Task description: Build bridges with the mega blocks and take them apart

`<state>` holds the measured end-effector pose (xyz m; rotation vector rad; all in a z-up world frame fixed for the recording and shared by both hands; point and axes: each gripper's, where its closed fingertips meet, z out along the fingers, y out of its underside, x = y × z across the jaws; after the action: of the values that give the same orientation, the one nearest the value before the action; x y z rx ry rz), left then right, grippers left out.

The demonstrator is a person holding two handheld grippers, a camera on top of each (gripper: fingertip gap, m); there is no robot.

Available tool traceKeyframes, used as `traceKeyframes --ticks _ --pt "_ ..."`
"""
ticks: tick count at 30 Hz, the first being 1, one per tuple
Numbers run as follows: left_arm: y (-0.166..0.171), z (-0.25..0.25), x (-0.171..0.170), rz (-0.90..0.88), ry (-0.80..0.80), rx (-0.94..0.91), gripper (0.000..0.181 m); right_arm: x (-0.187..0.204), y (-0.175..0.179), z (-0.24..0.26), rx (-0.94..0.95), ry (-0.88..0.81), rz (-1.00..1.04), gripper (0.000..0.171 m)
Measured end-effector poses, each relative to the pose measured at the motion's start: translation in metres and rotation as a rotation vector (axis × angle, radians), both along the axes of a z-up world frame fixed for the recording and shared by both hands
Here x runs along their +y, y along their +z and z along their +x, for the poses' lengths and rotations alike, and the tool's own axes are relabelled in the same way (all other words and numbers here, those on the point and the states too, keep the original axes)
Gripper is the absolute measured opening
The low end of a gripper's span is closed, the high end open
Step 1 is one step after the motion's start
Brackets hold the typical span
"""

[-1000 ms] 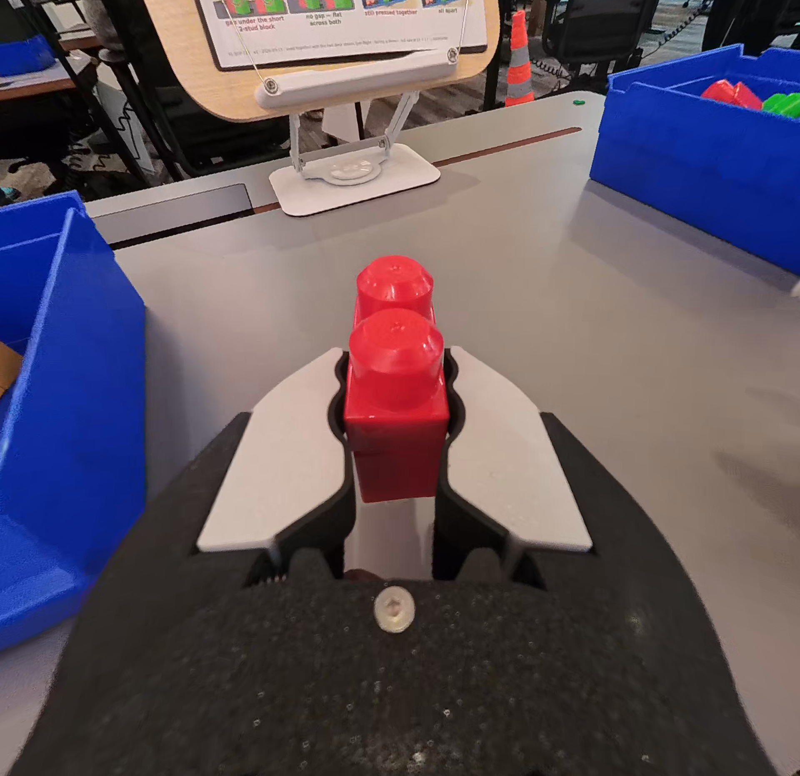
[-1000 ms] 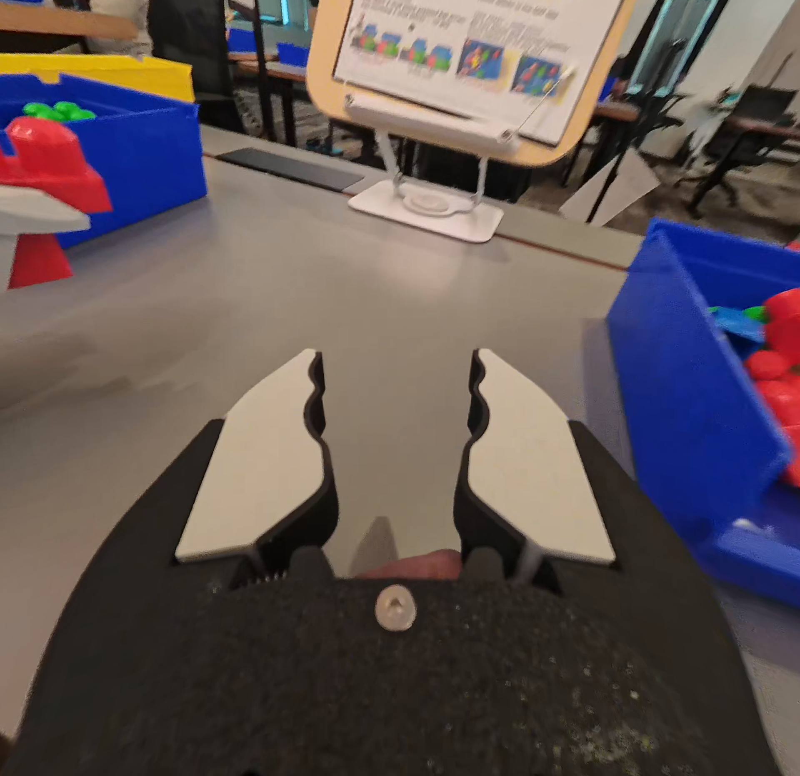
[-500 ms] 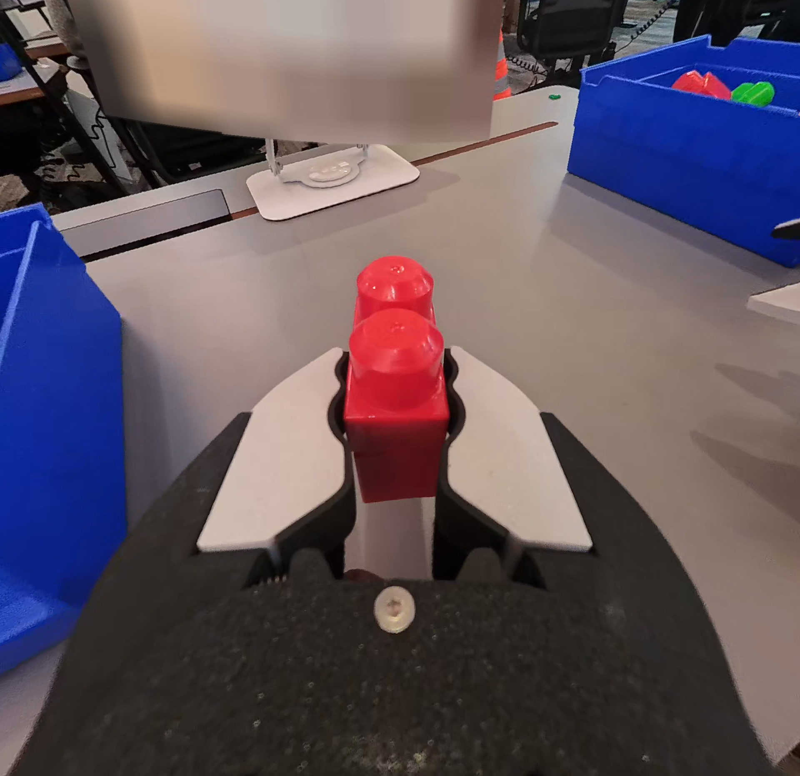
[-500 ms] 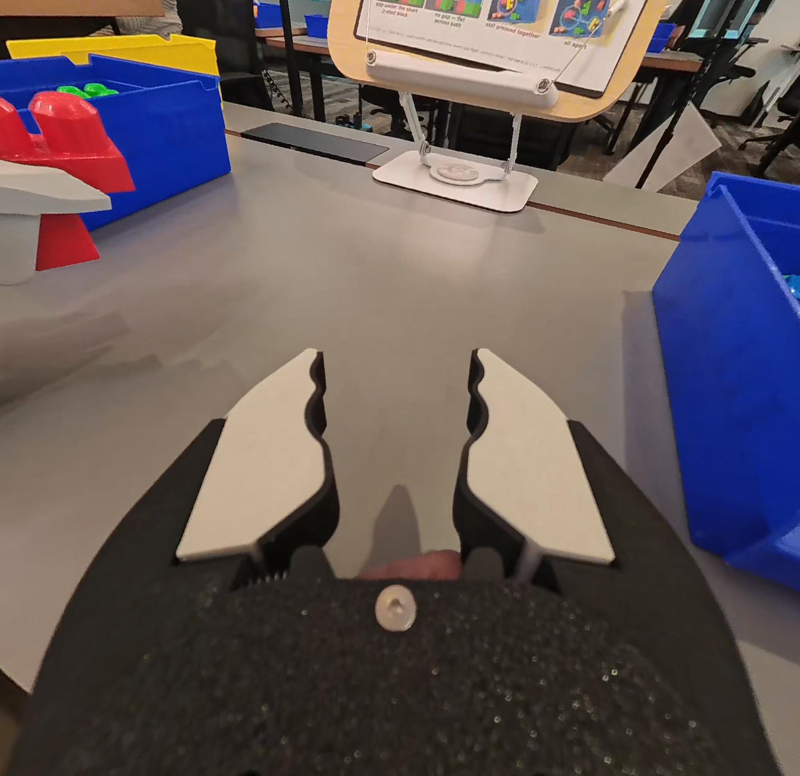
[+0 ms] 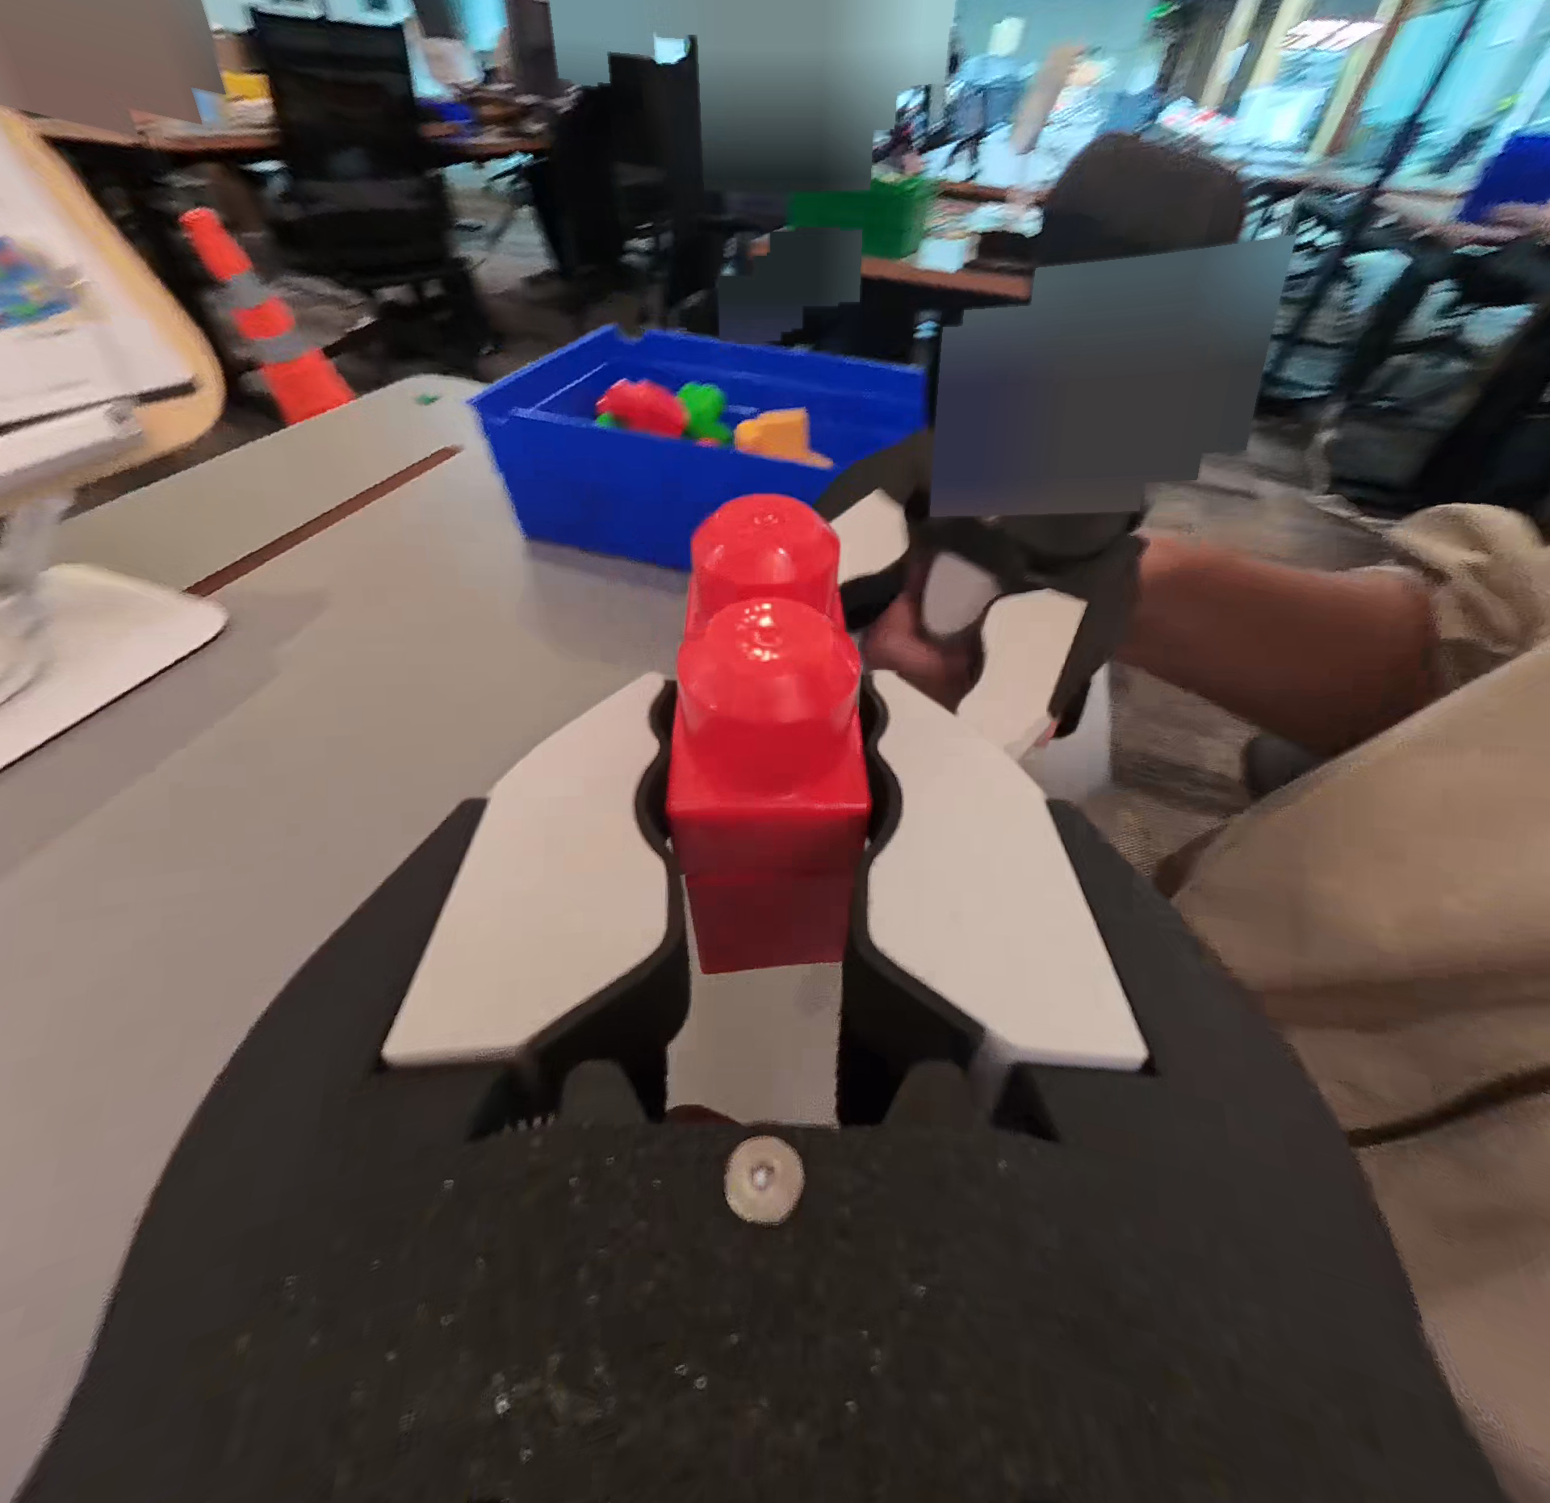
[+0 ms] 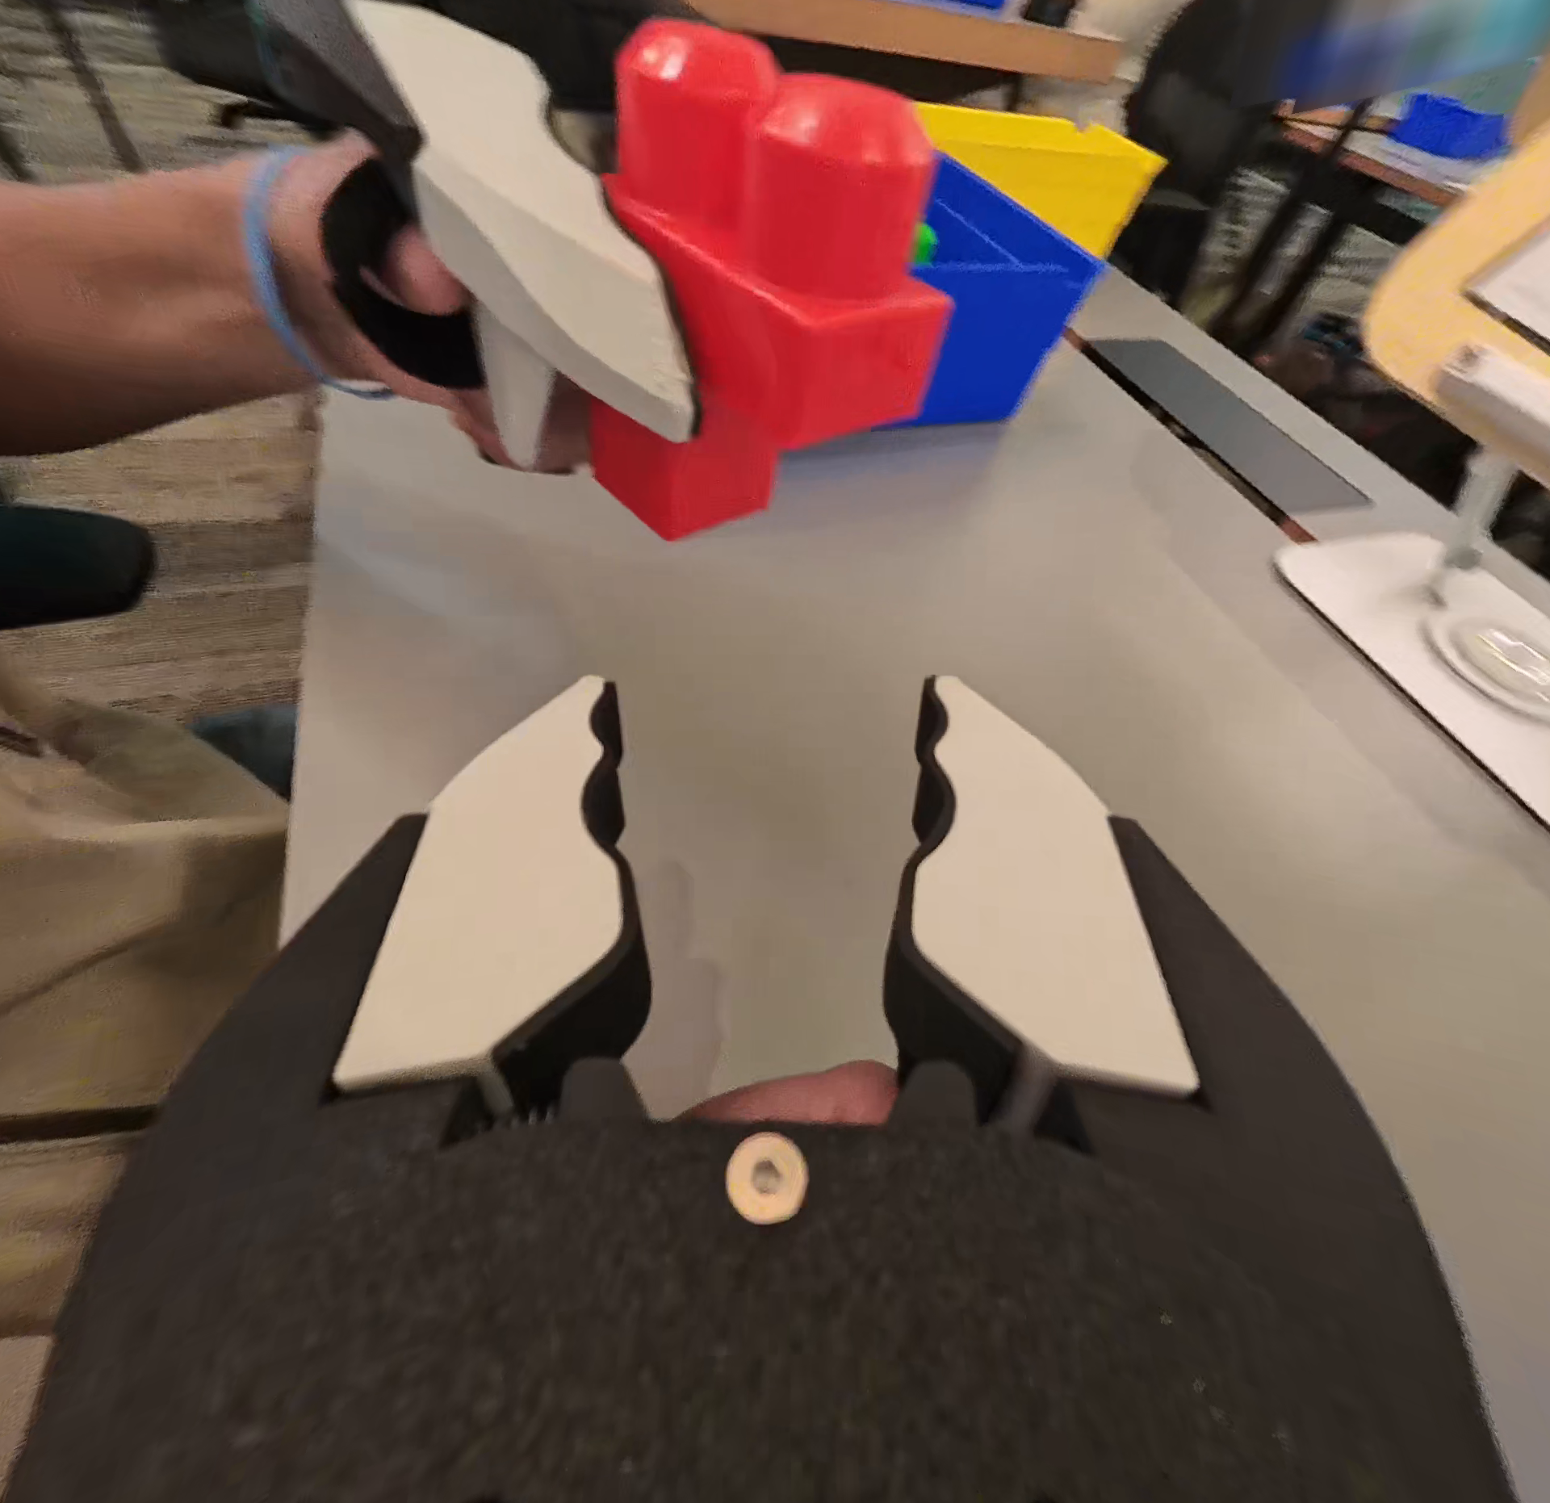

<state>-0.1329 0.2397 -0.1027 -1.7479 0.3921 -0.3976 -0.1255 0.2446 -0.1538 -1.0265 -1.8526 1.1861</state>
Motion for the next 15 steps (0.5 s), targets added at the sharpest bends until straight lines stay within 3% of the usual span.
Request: traceKeyframes --ticks 6,15 --pt "0.024 0.024 0.007 0.052 -0.195 -0.119 0.041 -0.027 0.021 -0.012 0.071 0.141 -0.082 0.061" --pt "-0.005 0.046 0.008 0.031 -0.307 -0.080 0.041 -0.029 0.015 -0.002 0.056 0.193 -0.115 0.042"
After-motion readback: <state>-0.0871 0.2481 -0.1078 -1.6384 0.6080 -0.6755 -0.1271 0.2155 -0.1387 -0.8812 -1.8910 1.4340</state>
